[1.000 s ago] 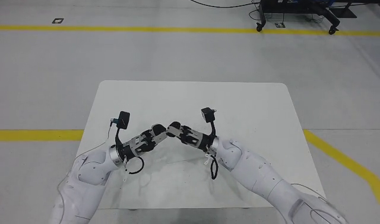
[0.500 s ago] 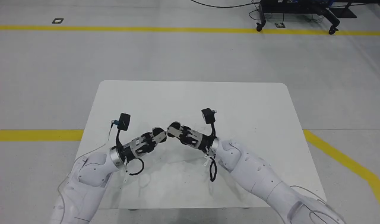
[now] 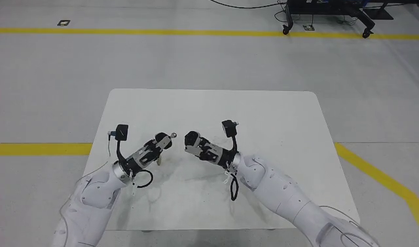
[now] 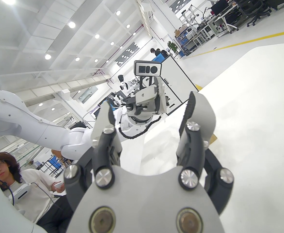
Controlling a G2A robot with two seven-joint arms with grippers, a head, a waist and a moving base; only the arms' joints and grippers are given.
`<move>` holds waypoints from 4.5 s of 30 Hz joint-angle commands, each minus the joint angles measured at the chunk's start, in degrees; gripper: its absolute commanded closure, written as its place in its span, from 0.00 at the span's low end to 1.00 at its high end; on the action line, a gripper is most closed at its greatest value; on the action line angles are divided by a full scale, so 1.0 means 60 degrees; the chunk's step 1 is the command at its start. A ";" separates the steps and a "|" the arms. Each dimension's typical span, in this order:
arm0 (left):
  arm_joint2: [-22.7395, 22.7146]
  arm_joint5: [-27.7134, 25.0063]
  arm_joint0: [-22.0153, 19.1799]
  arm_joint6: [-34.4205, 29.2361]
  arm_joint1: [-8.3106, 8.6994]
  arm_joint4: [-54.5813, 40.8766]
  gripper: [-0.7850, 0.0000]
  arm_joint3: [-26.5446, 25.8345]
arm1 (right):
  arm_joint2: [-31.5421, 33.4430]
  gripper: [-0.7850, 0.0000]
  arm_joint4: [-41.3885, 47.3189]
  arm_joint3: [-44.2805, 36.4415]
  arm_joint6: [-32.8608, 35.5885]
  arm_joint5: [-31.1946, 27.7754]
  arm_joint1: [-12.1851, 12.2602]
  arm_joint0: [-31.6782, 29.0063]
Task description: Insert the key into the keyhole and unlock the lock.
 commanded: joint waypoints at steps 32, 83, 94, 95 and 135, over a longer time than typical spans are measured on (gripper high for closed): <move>0.0106 -0.0471 0.0138 -0.2100 0.0400 0.1700 1.00 -0.1306 | 0.1713 0.60 -0.0663 -0.2442 0.4637 0.1472 0.1171 -0.0750; -0.0555 0.0060 0.0330 -0.0022 0.0733 0.1992 0.00 -0.1301 | 0.3420 1.00 -0.0051 -0.2243 0.4166 0.0844 0.1655 -0.1135; -0.2007 0.1246 0.0940 0.0524 0.0889 0.6590 0.00 -0.3345 | 0.3420 1.00 -0.0051 -0.2243 0.4166 0.0844 0.1655 -0.1135; -0.2243 0.1398 0.1212 0.0532 0.0918 0.7352 0.00 -0.3682 | 0.3420 1.00 -0.0051 -0.2243 0.4166 0.0844 0.1655 -0.1135; -0.0214 0.4226 0.1176 -0.0837 0.0659 1.0316 0.62 -0.3160 | 0.3420 1.00 -0.0051 -0.2243 0.4166 0.0844 0.1655 -0.1135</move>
